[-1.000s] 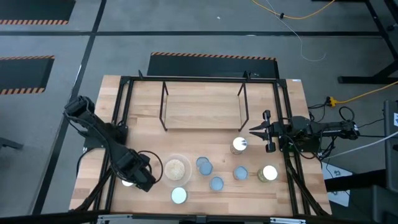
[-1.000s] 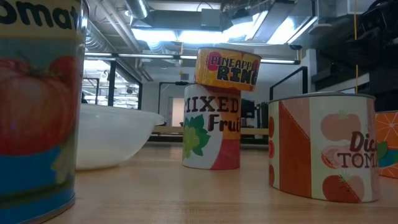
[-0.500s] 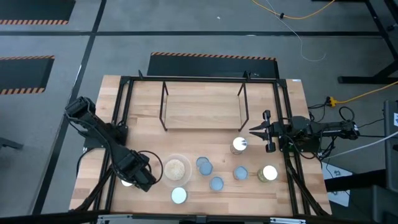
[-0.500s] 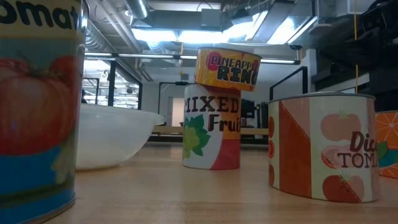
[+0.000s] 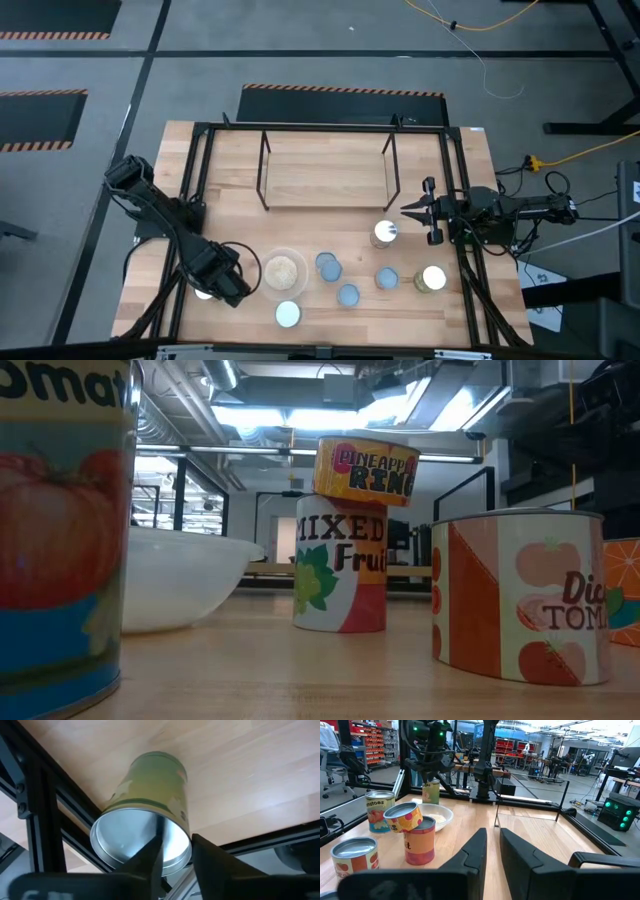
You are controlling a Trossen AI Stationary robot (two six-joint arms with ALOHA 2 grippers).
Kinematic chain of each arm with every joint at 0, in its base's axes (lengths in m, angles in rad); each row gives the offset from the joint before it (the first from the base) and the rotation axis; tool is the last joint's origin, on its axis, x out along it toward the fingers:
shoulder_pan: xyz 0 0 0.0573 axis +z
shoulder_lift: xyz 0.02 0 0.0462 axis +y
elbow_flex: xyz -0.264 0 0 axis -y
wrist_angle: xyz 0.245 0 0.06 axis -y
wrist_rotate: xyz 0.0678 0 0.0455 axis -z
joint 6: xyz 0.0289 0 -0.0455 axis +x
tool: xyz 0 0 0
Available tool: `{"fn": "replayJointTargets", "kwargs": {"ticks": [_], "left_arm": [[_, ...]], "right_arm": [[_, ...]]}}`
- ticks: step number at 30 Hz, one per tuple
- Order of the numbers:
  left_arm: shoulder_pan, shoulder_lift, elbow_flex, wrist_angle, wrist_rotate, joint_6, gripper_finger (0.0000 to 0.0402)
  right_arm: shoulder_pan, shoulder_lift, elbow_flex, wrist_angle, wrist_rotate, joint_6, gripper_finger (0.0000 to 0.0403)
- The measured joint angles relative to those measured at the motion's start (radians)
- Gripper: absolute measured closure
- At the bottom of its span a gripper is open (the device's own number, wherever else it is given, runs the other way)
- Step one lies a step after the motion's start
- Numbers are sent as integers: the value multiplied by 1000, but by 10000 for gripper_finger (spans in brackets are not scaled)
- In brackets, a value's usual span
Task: Pick and place cans onto a shelf
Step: Put the left canned oranges on the shelf
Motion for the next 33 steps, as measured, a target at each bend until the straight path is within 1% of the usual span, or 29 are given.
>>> {"fn": "replayJointTargets", "kwargs": {"ticks": [6, 8, 16, 21, 33], "left_arm": [[0, 0, 0, 4, 0, -1, 383], [0, 0, 0, 4, 0, -1, 396], [0, 0, 0, 4, 1, 2, 399], [0, 1, 8, 6, -1, 34, 400], [16, 2, 106, -2, -34, 126, 401]], "right_arm": [[0, 0, 0, 0, 0, 0, 344], [0, 0, 0, 0, 0, 0, 344], [0, 0, 0, 0, 0, 0, 344], [0, 0, 0, 0, 0, 0, 344], [0, 0, 0, 0, 0, 0, 344]]}}
